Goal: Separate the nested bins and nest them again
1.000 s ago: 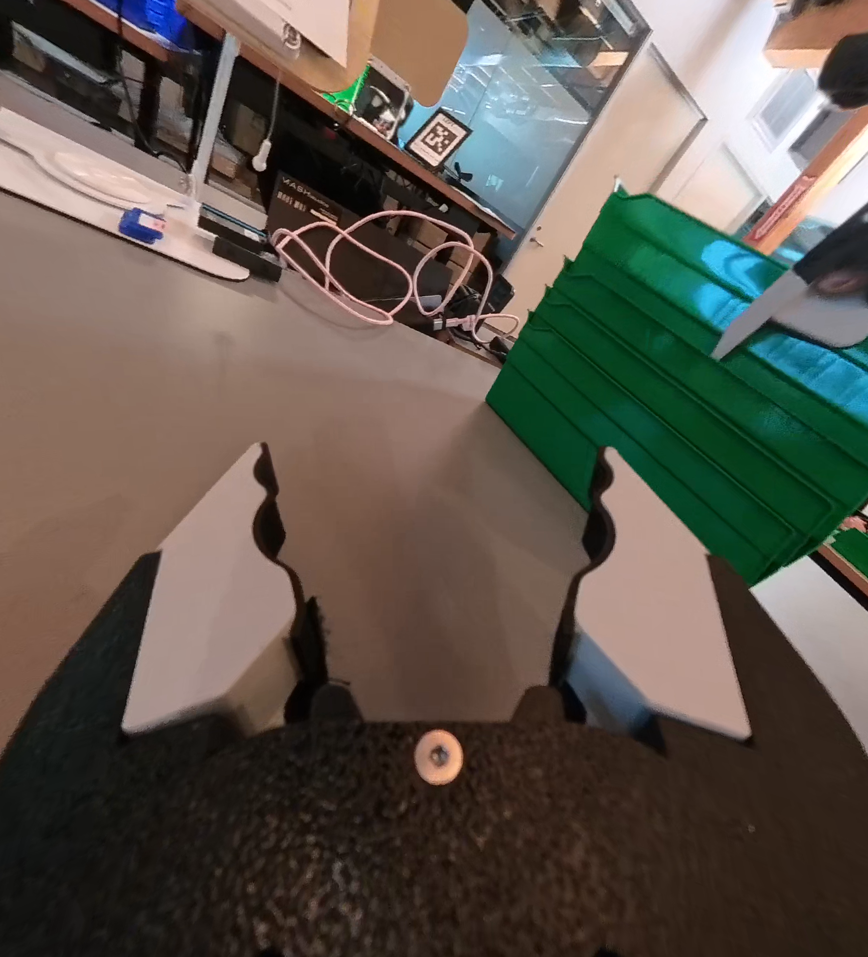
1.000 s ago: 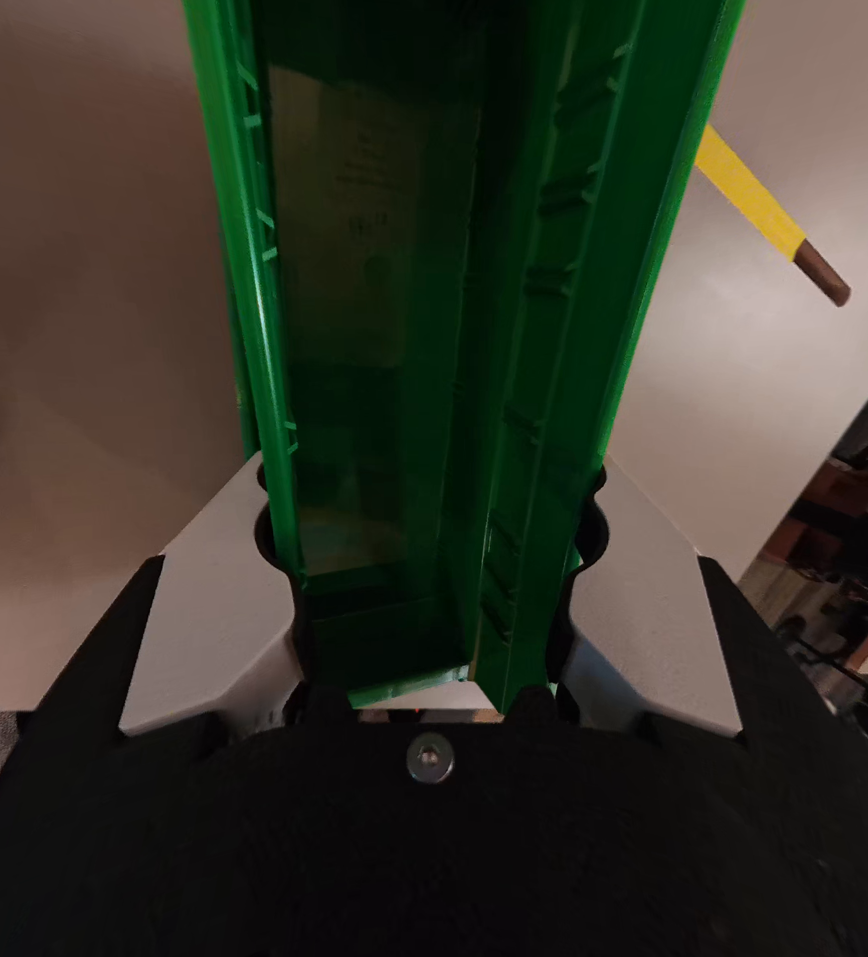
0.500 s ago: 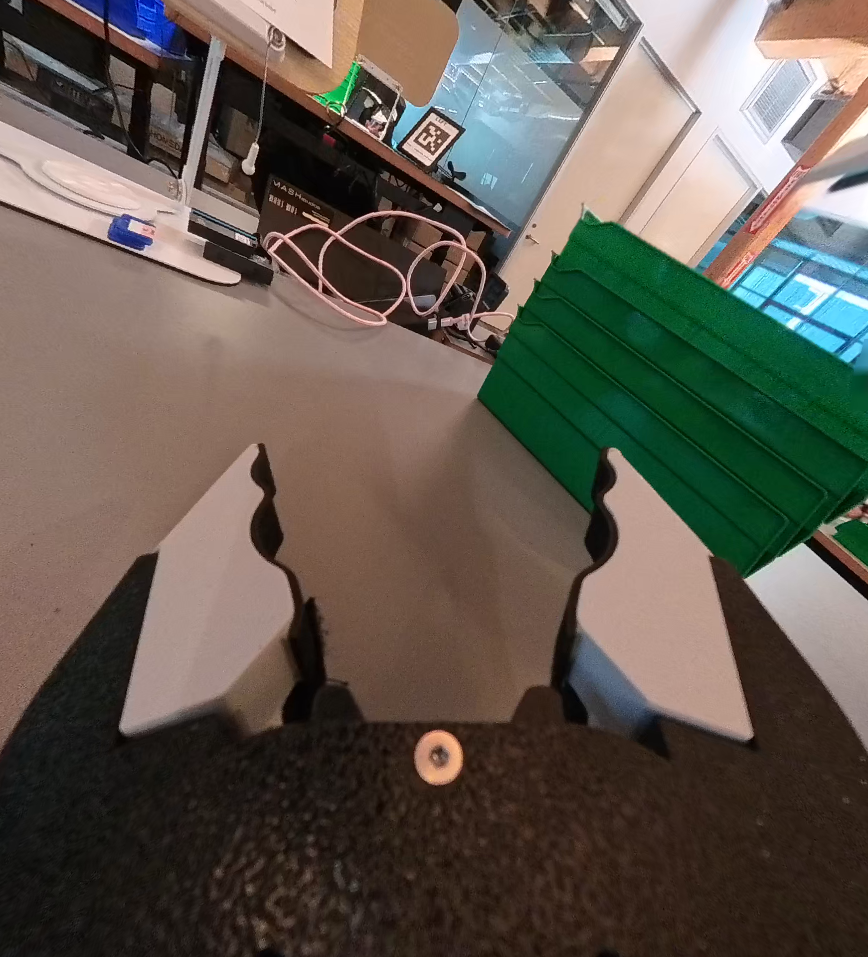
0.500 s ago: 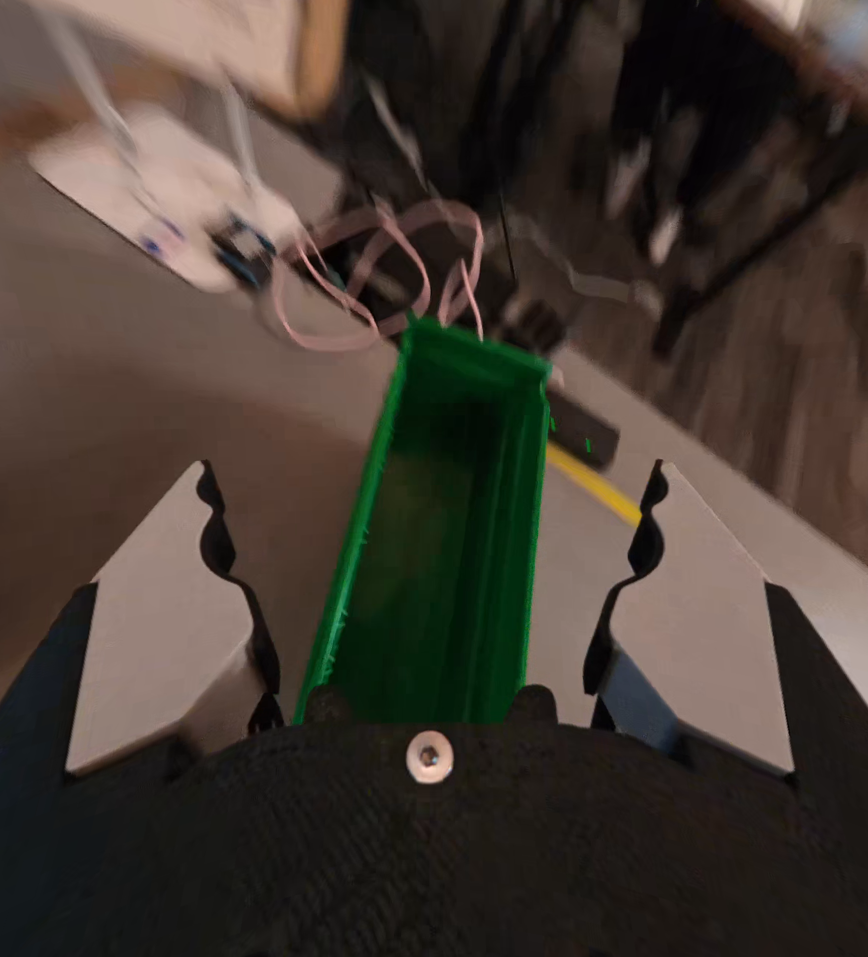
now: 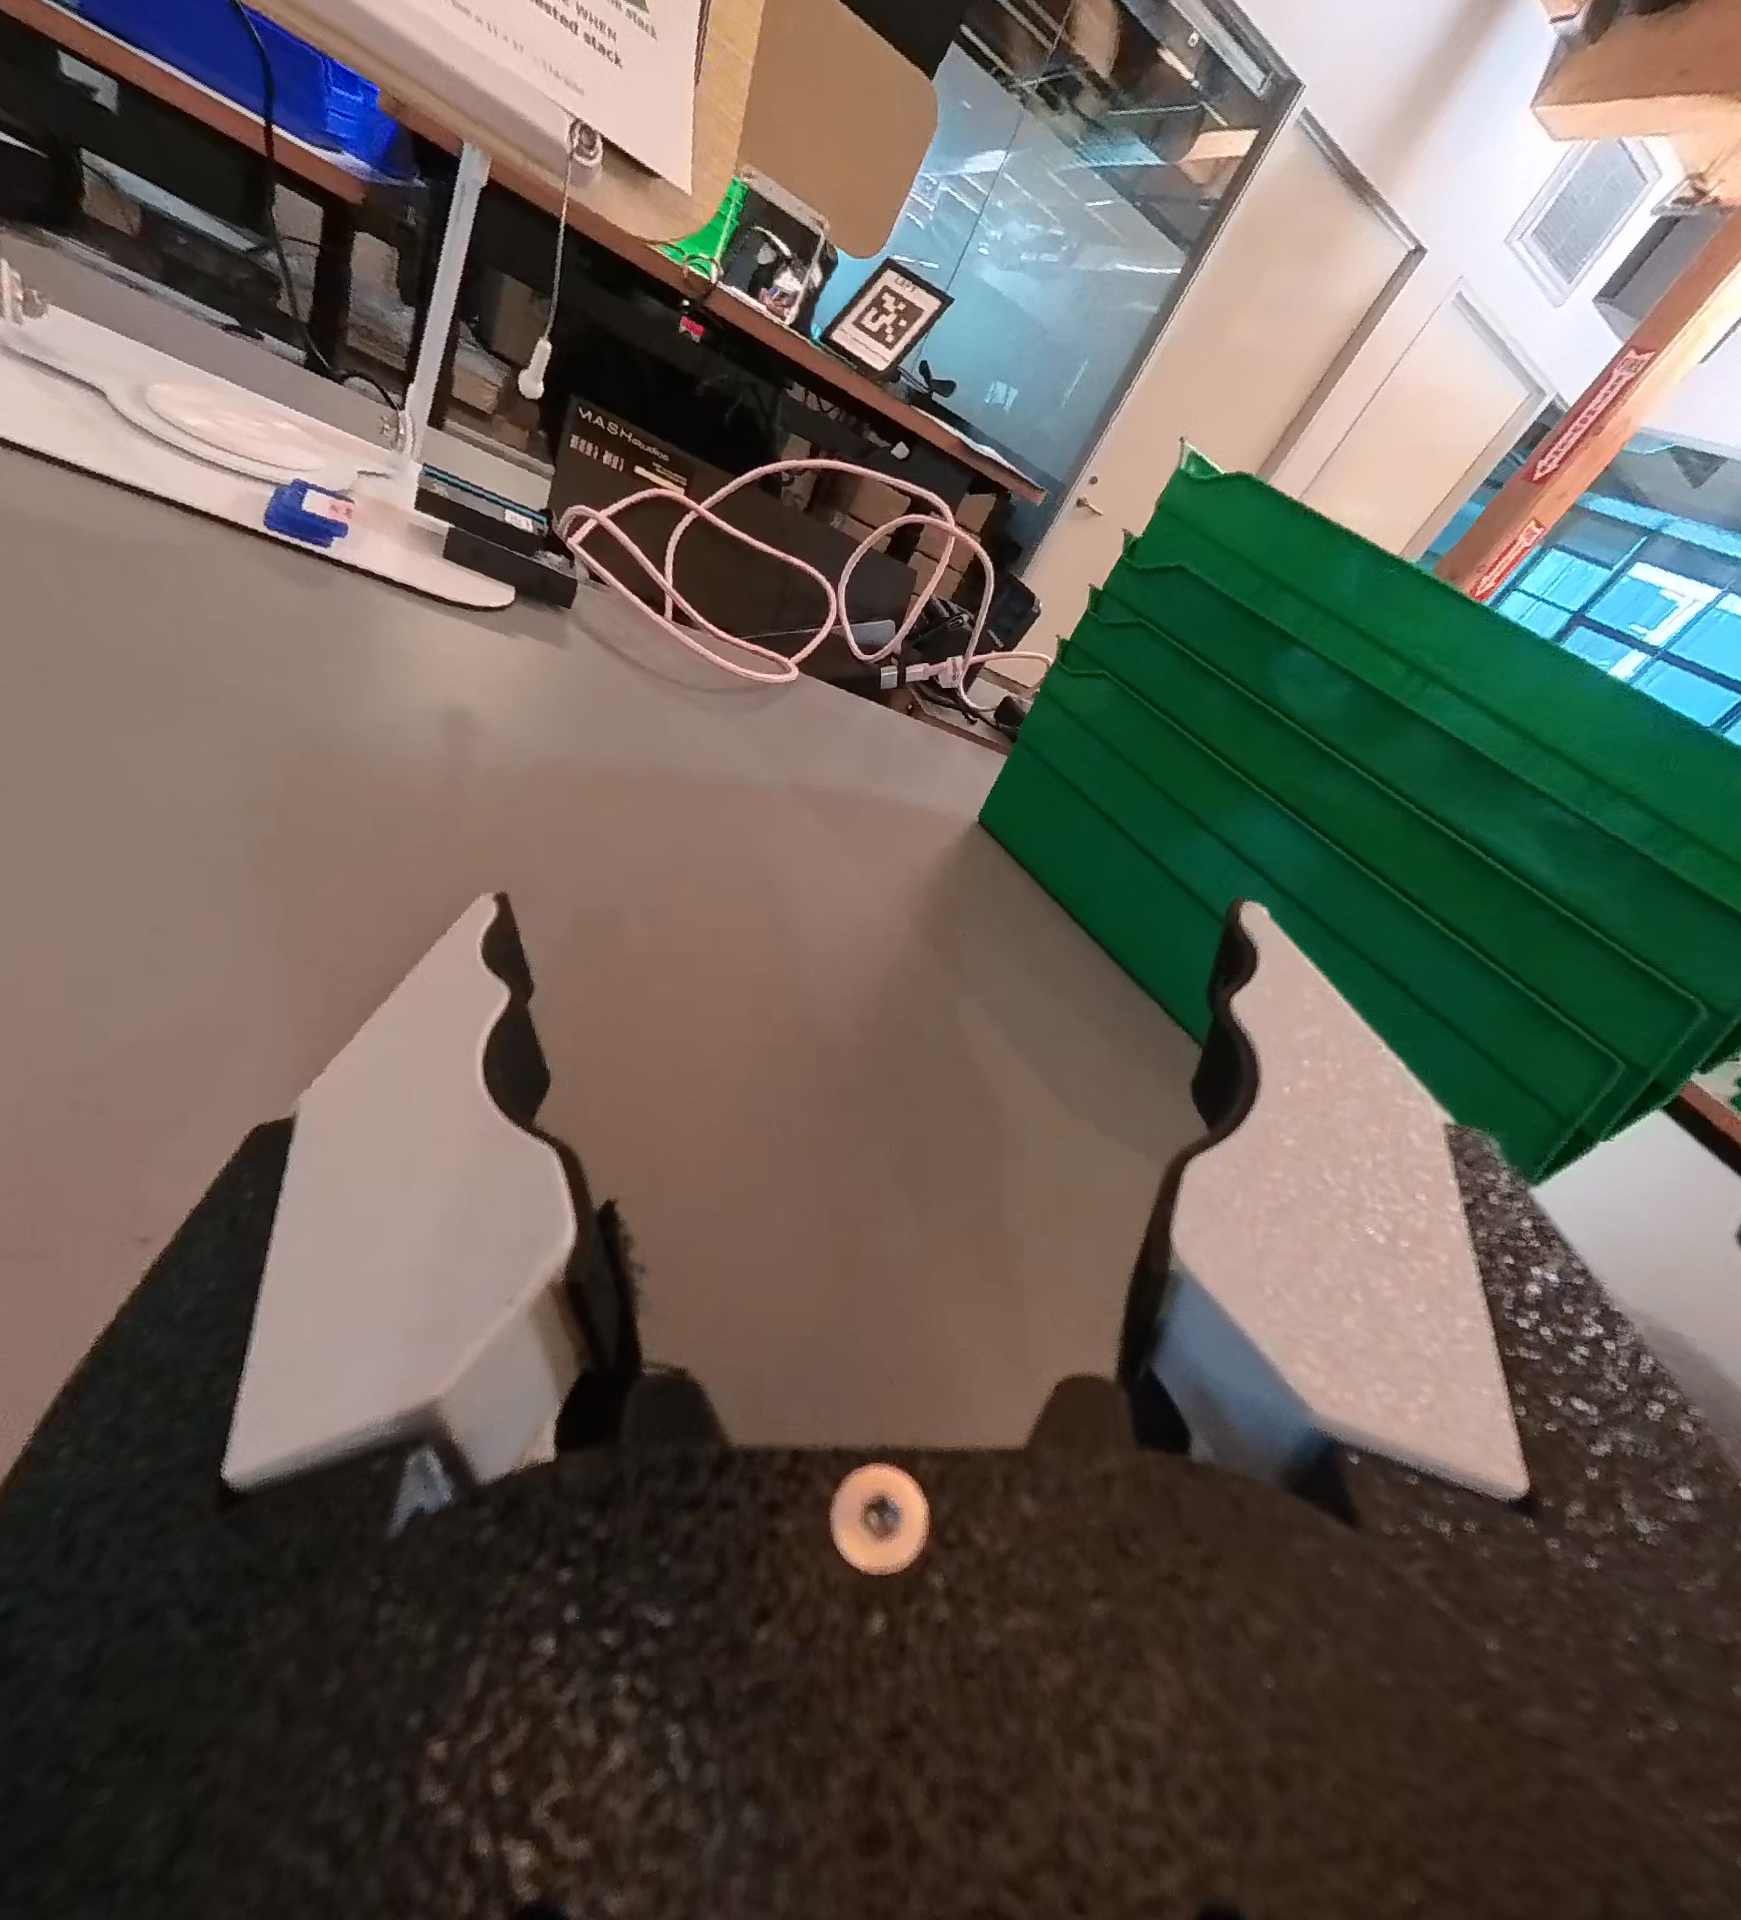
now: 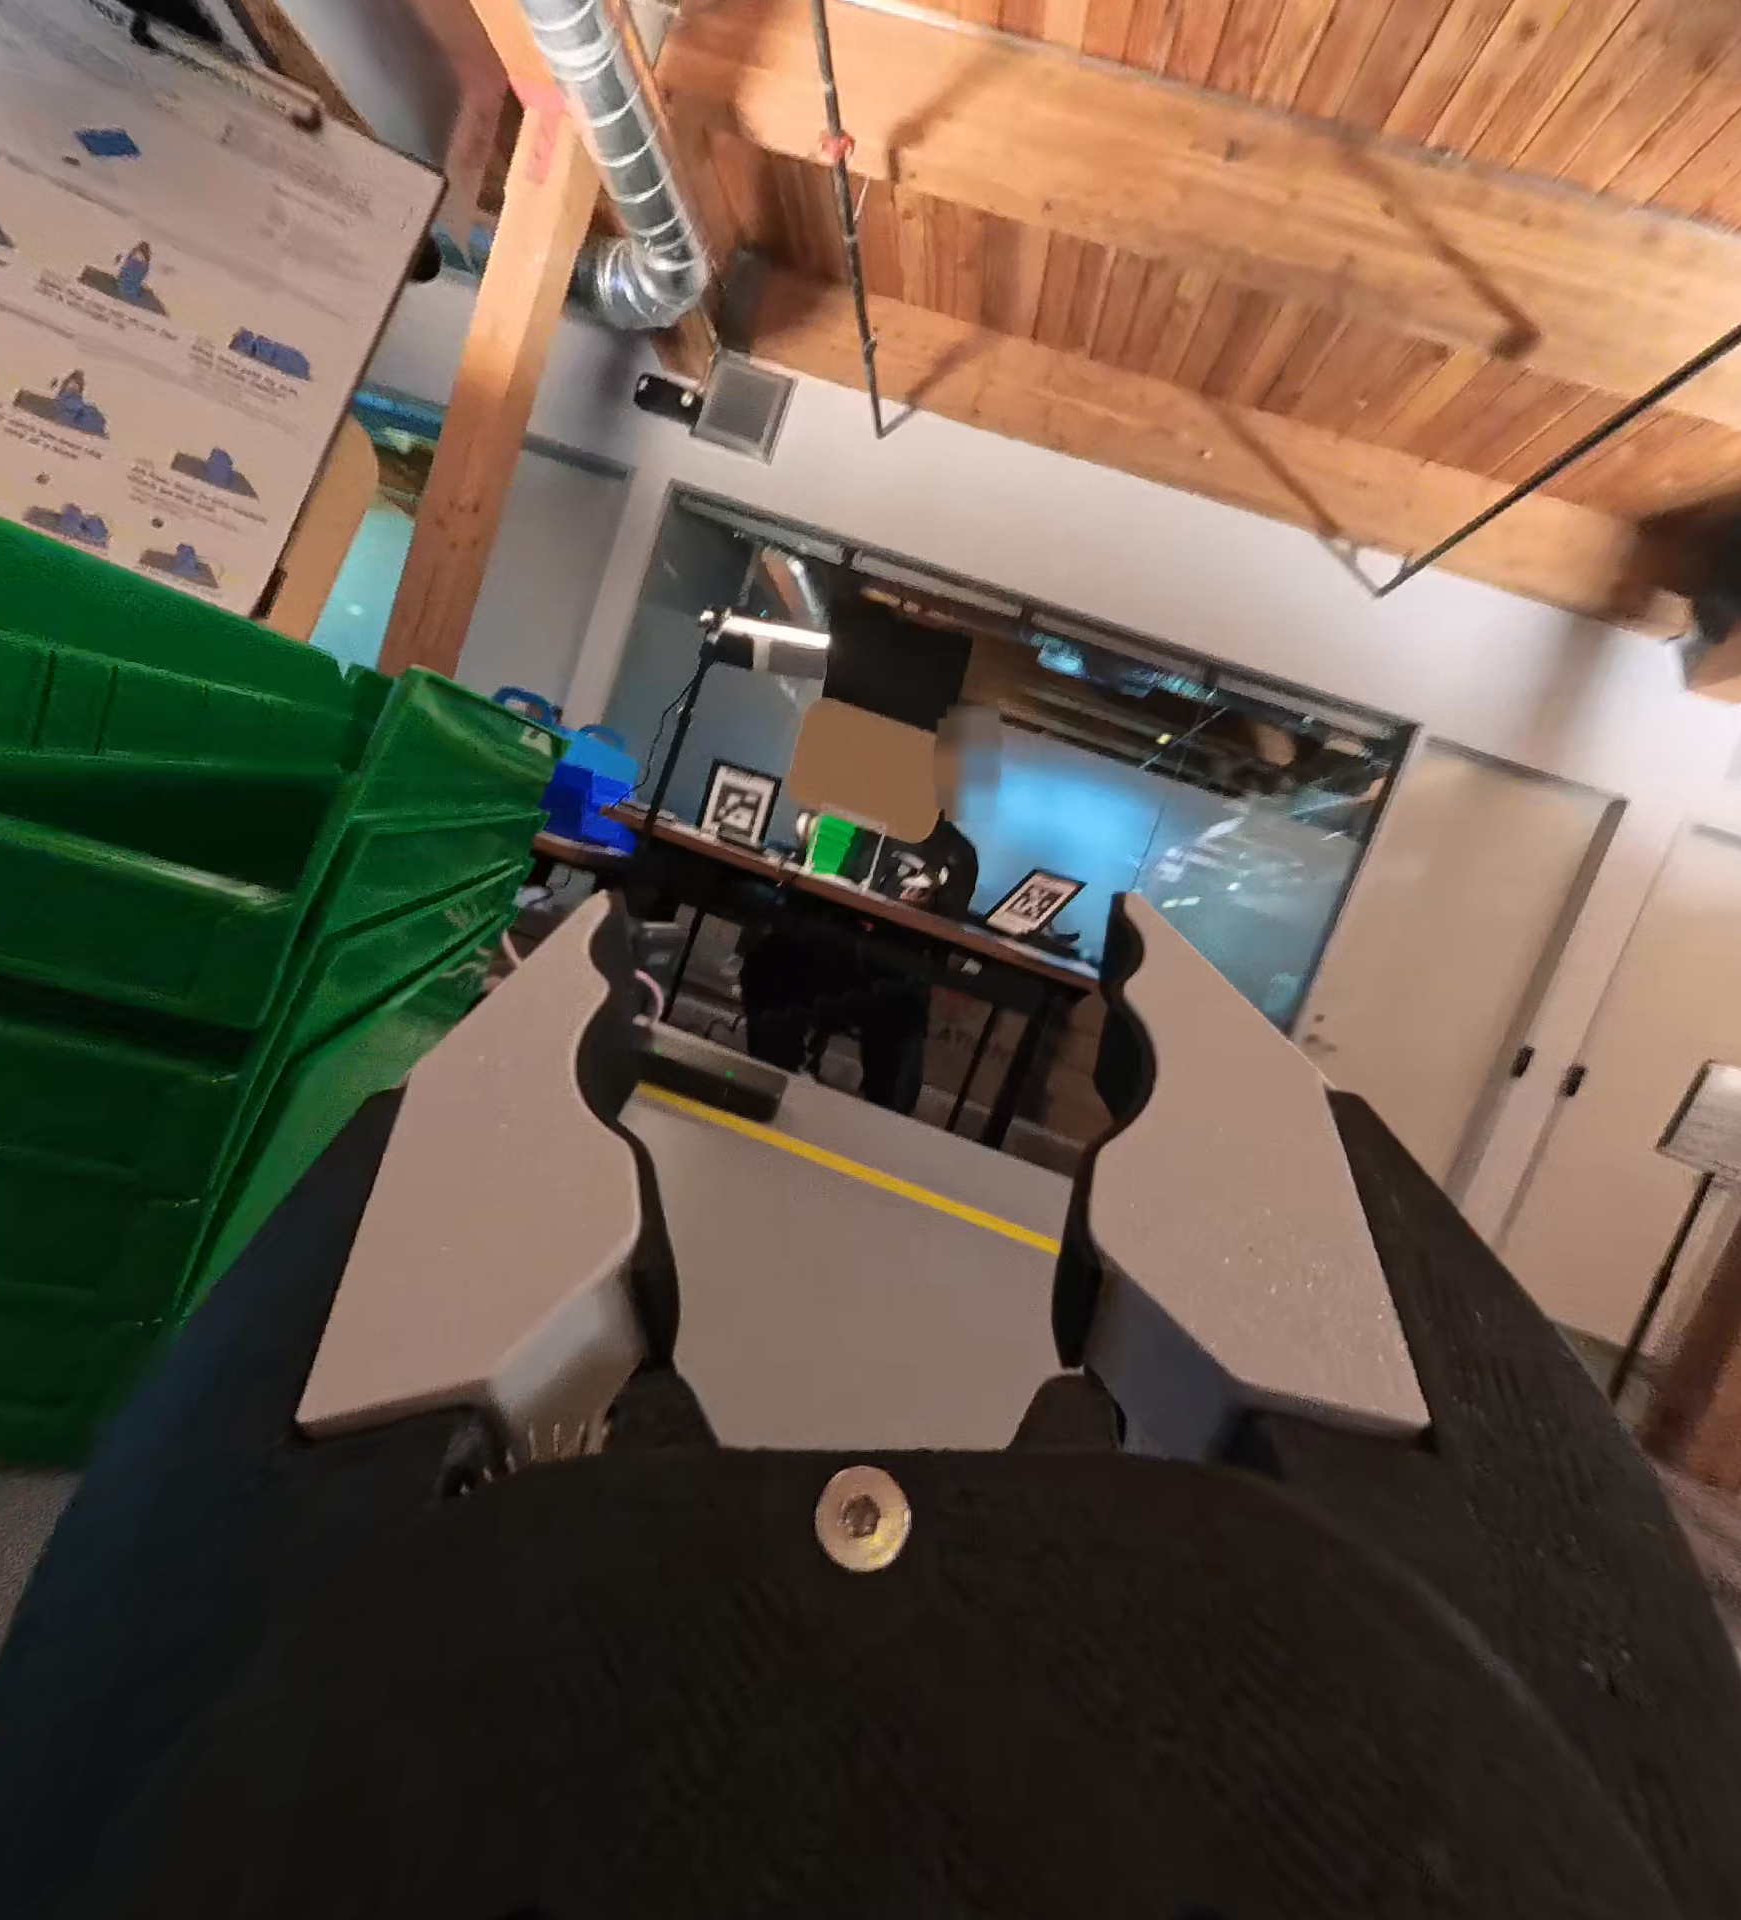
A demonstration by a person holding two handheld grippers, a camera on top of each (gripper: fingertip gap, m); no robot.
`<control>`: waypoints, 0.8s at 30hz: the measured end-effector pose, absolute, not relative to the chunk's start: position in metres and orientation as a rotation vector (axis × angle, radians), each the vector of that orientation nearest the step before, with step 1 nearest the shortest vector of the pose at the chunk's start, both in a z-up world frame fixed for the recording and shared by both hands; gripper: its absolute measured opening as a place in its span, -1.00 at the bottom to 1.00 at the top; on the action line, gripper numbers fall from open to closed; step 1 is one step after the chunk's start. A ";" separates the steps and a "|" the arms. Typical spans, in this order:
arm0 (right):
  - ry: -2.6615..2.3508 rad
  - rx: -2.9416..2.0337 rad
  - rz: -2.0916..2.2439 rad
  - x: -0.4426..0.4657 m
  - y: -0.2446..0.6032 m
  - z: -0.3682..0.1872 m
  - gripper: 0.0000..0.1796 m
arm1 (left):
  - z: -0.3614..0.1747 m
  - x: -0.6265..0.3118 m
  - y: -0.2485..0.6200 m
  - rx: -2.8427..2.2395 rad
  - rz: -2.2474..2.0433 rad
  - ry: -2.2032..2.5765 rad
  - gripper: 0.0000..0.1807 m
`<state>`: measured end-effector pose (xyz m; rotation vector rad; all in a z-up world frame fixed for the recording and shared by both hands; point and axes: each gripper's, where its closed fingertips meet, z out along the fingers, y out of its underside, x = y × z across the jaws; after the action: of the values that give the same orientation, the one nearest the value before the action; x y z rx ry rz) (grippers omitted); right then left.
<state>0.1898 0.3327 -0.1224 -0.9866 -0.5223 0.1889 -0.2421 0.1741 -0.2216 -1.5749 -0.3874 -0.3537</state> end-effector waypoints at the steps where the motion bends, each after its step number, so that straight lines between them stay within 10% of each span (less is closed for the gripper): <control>1: -0.536 -1.002 0.198 0.193 0.334 -0.119 0.00 | -0.221 -0.242 0.174 -1.572 -0.344 -0.386 0.41; 24: -0.541 -1.159 0.257 0.192 0.372 -0.168 -0.17 | -0.218 -0.233 0.177 -1.593 -0.252 -0.296 0.38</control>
<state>0.1920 0.3718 -0.1682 -1.1593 -0.5413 0.2570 -0.2330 0.1767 -0.2180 -1.5927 -0.2965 -0.2518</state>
